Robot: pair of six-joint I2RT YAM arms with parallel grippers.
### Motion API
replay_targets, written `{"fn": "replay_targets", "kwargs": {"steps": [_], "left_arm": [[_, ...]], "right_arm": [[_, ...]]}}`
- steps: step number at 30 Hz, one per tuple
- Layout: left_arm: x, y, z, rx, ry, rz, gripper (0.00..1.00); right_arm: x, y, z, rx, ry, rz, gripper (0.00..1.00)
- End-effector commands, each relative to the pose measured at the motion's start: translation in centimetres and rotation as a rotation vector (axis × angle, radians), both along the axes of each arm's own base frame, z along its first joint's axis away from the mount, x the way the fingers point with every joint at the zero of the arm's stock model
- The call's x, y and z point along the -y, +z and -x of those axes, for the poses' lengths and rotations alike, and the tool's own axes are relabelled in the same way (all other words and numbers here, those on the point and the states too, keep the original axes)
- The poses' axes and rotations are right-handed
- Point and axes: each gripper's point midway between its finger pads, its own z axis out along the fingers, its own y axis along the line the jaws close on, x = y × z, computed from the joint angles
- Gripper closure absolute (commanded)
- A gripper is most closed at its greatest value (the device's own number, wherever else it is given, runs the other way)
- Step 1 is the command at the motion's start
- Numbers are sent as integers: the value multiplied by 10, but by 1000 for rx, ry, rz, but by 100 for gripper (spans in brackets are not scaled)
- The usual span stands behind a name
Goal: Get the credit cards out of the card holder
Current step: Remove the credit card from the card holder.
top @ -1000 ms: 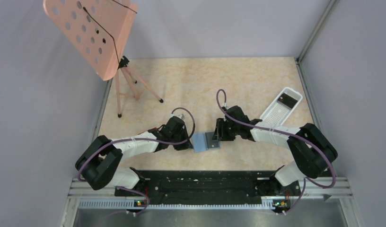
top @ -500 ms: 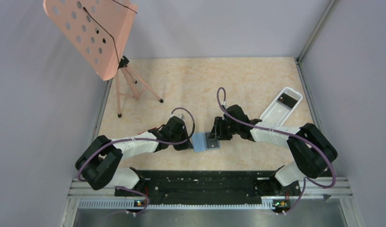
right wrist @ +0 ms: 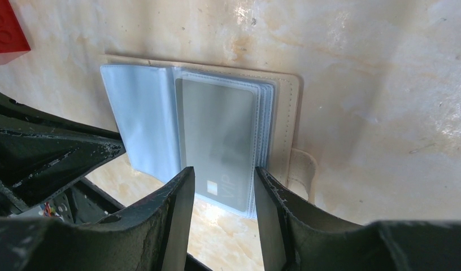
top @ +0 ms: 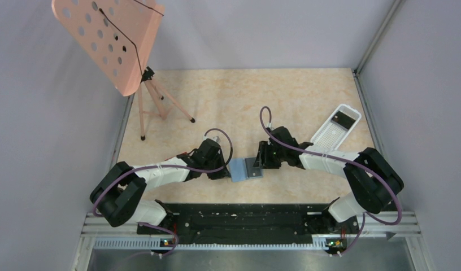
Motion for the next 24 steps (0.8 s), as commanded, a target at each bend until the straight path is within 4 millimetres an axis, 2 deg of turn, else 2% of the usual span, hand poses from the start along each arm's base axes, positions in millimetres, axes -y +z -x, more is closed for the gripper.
{"fn": "replay_targets", "kwargs": {"steps": [1, 9, 15, 19, 24], "left_arm": [[7, 9, -6, 32, -1, 32, 87], [7, 10, -6, 32, -2, 33, 87], [7, 7, -5, 24, -2, 30, 87], [7, 9, -5, 29, -1, 36, 87], [6, 10, -5, 31, 1, 34, 87]], "right_arm": [[-12, 12, -5, 44, 19, -44, 57], [-21, 10, 1, 29, 37, -57, 57], [-16, 9, -3, 57, 33, 5, 57], [-8, 7, -4, 91, 39, 108, 57], [-8, 6, -3, 101, 47, 138, 57]]}}
